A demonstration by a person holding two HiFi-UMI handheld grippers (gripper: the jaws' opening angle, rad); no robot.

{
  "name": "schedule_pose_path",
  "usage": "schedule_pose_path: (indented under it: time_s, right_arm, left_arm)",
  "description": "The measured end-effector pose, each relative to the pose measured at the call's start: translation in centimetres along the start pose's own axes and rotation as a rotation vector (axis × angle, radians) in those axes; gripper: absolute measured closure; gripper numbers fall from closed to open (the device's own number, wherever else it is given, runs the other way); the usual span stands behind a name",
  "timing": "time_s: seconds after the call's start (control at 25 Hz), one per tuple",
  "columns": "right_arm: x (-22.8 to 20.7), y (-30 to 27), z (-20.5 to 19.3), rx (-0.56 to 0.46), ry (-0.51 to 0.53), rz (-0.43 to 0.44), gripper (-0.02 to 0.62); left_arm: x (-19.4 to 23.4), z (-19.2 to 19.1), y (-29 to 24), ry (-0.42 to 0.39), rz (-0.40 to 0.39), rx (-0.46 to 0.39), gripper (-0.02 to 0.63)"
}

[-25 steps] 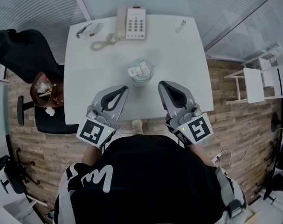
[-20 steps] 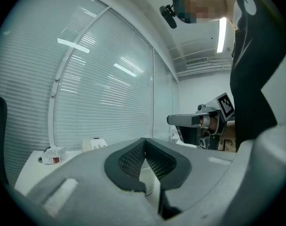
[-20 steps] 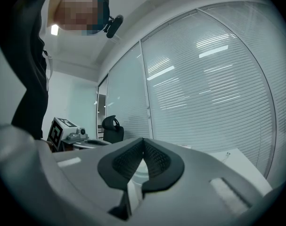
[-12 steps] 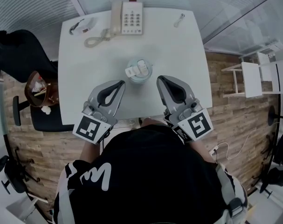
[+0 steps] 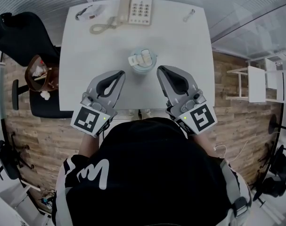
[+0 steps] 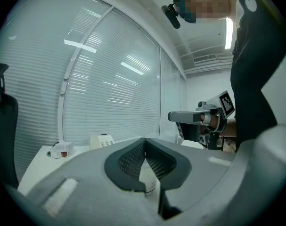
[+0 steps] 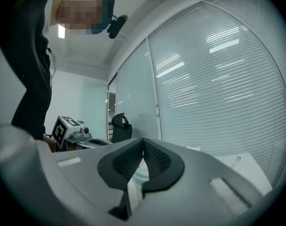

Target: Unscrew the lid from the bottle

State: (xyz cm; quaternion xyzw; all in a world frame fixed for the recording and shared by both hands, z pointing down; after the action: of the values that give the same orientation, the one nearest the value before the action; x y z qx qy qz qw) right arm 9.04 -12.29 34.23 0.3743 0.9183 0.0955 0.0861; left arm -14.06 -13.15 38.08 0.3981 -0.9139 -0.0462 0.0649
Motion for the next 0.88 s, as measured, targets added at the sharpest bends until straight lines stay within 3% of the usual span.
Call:
schedule_pose_path:
  time_s: [0.04, 0.16, 0.4, 0.72, 0.88]
  right_arm:
    - [0.0, 0.1, -0.1, 0.006, -0.005, 0.011, 0.589]
    - [-0.2, -0.1, -0.1, 0.026, -0.014, 0.047, 0.487]
    - [-0.8, -0.3, -0.9, 0.072, -0.017, 0.114, 0.325]
    - [-2.2, -1.1, -3.7, 0.168, -0.017, 0.176, 0.218]
    - [-2.8, -1.6, -4.8, 0.19, -0.02, 0.182, 0.189]
  left_arm:
    - [-0.1, -0.1, 0.1, 0.001, 0.003, 0.002, 0.604]
    - [-0.2, -0.3, 0.3, 0.004, 0.006, 0.004, 0.561]
    - [-0.1, -1.5, 0.1, 0.013, -0.008, 0.019, 0.405]
    - [0.2, -5.1, -0.3, 0.01, -0.024, 0.087, 0.245]
    - [0.1, -6.3, -1.2, -0.006, -0.047, 0.116, 0.196]
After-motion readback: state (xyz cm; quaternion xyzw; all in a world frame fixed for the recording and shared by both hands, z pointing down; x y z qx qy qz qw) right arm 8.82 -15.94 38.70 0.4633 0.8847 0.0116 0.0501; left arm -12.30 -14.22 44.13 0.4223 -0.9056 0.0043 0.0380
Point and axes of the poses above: the fingertips, and each gripper's own axes: y backward along the fingers, x to its left, z out of its top, the point moved 10 cm from there along y, backward along the fingers, and after that the axes turned 15 degrees about -x, right-handed, at the moved point
